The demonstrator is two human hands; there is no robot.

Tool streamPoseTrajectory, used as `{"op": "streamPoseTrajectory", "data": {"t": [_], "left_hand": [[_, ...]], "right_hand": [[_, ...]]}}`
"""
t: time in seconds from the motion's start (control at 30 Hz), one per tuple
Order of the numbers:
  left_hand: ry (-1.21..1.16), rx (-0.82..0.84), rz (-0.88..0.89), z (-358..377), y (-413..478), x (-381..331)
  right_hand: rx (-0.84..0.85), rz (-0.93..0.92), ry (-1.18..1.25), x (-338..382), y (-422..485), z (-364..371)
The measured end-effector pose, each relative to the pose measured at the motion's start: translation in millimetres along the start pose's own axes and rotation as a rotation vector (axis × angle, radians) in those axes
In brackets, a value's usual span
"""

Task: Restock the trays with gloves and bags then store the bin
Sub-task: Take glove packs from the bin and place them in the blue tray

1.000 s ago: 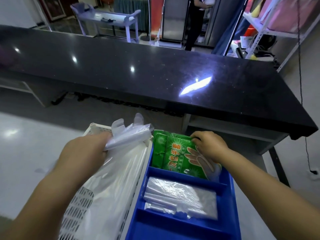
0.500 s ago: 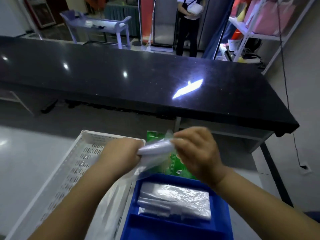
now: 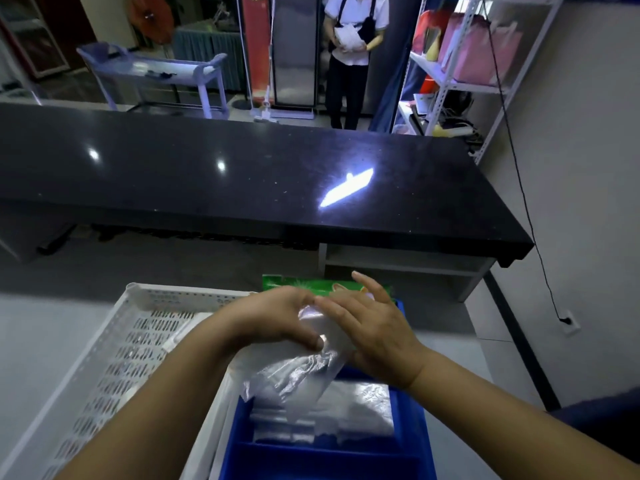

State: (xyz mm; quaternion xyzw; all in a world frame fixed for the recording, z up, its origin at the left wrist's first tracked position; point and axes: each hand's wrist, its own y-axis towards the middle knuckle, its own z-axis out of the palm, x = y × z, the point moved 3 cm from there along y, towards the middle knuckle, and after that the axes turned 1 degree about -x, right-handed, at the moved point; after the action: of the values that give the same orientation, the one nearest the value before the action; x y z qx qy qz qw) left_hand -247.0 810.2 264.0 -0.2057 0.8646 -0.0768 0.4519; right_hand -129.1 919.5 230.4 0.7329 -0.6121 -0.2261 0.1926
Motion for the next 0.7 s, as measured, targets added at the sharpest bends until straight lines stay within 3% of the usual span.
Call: {"op": "streamPoseTrajectory", "data": {"t": [0.07,0.17,0.27,0.37,0.47,0.53,0.63,0.7], "left_hand": [[0.063,0.019,-0.039,2.8,4.5,-0.5],[0.238,-0.151,-0.108,-5.7,6.1,2.2],[0.388,-0.353,0.019,-7.6,1.9,-8.5],[0.587,-0.364,0.169,12.8,8.3,-18.7],[0.783,-0.415,0.139,23.2,24.8,-9.9],[0.811,-0.442,0.099,21.9,32.4,-1.9],[0.817,-0.446,0.084,20.8,39.9,9.1],[0.828,-0.431,0.077,18.8,44.0,14.3]], "right_hand": [[-0.021,0.033,0.0,-2.5,-0.7,-1.3],[0.032,0.11,-0.054,-11.5,-2.9,-3.6],[0.075,0.24,-0.105,-22.6,-4.8,-6.2],[0.12,0.302,-0.069,-26.1,-2.0,-5.4],[0.166,0.373,-0.019,-29.7,1.4,-3.5],[0.252,0.448,0.047,-32.1,4.5,-4.1],[0.577,0.561,0.281,-36.6,2.9,-4.6],[0.569,0.581,0.401,-38.0,3.9,-6.5]]}}
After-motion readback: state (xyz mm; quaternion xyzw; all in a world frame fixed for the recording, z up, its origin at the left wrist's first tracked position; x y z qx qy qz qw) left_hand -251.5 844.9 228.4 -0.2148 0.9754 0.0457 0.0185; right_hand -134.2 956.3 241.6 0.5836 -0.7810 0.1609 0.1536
